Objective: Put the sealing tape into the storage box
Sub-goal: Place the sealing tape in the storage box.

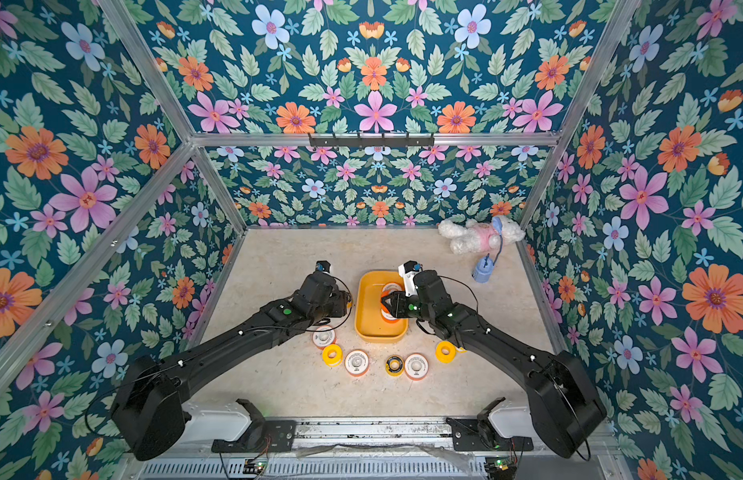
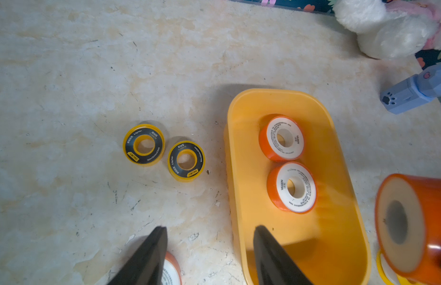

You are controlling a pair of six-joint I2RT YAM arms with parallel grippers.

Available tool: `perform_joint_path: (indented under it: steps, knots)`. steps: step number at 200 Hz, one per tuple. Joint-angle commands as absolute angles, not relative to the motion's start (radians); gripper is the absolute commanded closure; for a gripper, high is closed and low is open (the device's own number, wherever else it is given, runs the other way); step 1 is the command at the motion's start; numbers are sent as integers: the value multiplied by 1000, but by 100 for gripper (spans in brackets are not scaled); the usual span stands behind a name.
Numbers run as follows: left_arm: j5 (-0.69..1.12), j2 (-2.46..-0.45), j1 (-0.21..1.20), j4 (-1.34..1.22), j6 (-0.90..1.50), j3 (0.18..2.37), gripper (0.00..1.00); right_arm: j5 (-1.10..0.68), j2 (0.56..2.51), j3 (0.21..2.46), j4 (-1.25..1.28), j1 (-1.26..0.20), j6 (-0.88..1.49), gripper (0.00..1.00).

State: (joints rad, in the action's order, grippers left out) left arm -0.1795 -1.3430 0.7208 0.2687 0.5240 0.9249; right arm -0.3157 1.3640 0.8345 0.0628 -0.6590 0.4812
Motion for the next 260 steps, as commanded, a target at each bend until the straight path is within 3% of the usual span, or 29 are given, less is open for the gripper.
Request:
perform_joint_path:
  steps: [1, 91, 260]
  knots:
    - [-114, -1361, 719, 223, 523, 920, 39, -308, 1412, 876, 40, -685, 443, 75]
    - [43, -1483, 717, 126, 521, 904, 48, -258, 1587, 986, -120, -747, 392, 74]
    - [48, -1583, 717, 100, 532, 893, 74, -258, 1648, 1004, -218, -780, 350, 73]
